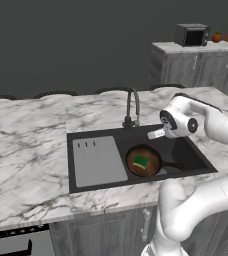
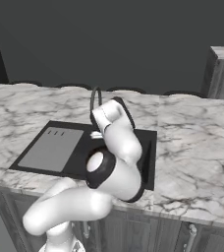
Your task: Pick the pan and sponge and place them into the sink. Then turn on the water.
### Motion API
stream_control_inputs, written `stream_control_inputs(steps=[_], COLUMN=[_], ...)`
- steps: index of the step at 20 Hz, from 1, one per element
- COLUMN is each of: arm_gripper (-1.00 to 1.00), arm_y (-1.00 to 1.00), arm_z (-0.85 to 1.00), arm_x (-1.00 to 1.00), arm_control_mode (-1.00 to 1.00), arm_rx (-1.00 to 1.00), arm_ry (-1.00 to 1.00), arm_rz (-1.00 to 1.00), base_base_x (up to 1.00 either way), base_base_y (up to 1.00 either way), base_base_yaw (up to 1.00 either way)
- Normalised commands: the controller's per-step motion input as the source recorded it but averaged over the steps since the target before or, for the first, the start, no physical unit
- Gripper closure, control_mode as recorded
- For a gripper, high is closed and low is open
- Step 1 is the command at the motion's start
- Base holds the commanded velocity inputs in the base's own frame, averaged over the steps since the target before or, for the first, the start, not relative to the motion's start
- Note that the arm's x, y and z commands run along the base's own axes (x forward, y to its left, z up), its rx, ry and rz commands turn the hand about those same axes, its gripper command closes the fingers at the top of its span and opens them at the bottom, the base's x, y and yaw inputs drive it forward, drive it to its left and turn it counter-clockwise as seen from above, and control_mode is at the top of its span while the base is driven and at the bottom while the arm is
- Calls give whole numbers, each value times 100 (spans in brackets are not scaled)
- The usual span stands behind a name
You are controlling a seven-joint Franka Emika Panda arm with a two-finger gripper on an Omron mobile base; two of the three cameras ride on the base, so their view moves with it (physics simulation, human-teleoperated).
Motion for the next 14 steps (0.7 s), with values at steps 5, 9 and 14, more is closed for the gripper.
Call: stream_control_inputs(steps=[5,9,14], arm_gripper=[-100,-100,-100], arm_y=[-1,2,0], arm_z=[0,6,23], arm_x=[0,-3,-9], arm_control_mode=[-100,-100,-100], arm_rx=[9,10,8], arm_ry=[-12,-16,-16], arm_rz=[-13,-11,-8], base_base_x=[0,0,0], base_base_y=[0,0,0], base_base_yaw=[0,0,0])
